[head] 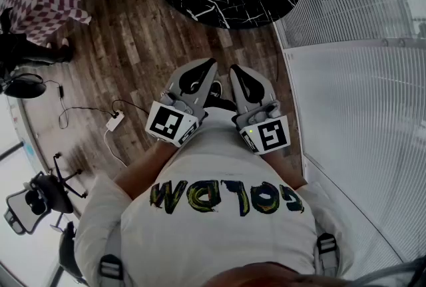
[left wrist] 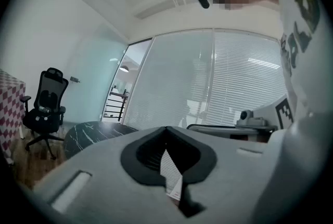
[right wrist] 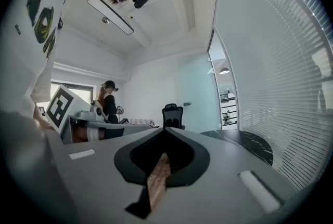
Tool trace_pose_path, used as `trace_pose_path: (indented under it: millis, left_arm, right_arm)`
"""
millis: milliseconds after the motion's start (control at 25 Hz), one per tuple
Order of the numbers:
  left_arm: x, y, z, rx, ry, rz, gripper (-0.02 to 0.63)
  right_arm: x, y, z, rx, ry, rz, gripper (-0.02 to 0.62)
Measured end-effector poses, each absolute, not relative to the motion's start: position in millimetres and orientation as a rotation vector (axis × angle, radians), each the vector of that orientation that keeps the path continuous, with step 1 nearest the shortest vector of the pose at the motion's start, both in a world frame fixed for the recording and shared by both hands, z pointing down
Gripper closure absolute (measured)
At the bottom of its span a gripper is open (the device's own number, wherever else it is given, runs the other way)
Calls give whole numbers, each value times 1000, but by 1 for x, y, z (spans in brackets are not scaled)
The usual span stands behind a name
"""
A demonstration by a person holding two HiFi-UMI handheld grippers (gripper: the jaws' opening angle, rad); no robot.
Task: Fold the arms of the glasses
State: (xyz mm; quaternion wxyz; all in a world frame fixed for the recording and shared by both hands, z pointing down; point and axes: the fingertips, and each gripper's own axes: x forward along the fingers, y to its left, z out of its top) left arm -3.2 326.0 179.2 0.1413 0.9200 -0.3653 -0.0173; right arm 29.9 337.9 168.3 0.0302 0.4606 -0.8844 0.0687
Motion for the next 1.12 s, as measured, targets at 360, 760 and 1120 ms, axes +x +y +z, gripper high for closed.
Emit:
trace_pose_path:
  millis: [360,760,1120]
  left_arm:
    - [17,315,183,2638,-1061,-19,606]
    - [34,308,206,2579,-1090,19,606]
    - [21,267,222,2539,-1106,22,606]
  right_arm:
    - [55,326,168,1454,-2742,240,592]
    - [81,318,188,1466,-2735,325,592]
    - [78,280,202,1479,-2683,324,592]
